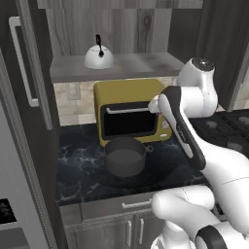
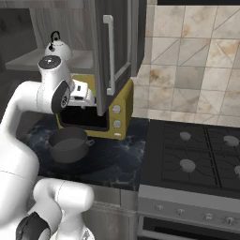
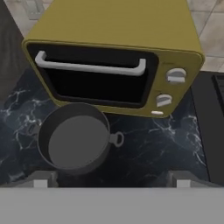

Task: Pick the kettle from the cabinet and place it on a stove burner. Then pick the pot from the counter and place it on another stove burner. Finally, turn both burners on.

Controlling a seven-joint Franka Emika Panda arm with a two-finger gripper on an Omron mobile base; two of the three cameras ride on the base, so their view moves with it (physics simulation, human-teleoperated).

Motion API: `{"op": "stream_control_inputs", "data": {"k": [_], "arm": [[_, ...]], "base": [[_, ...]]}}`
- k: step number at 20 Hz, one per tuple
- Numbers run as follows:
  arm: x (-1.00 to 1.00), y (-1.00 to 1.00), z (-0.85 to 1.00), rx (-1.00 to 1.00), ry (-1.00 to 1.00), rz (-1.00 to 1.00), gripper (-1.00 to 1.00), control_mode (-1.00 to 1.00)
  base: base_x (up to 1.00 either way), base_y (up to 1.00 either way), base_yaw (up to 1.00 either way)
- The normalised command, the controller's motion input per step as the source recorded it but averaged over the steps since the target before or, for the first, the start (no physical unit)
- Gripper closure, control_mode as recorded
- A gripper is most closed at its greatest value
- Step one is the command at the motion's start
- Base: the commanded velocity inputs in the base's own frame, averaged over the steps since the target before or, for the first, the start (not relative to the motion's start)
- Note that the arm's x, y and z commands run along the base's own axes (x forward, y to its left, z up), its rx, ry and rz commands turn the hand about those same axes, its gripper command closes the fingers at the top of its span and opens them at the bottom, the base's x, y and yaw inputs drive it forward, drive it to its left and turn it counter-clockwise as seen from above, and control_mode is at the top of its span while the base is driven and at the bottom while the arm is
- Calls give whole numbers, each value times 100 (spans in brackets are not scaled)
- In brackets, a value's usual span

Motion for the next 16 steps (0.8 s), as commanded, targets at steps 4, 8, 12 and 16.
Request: {"op": "stream_control_inputs", "data": {"k": [4,8,12,16], "arm": [[-6,6,16,-1,-18,-1,-100,-100],[-4,5,21,-1,-19,-2,-100,-100],[0,10,25,0,-16,-4,-100,-100],[0,13,26,0,-17,-3,-100,-100]], "base": [[0,0,0],[0,0,0],[0,0,0],[0,0,0]]}}
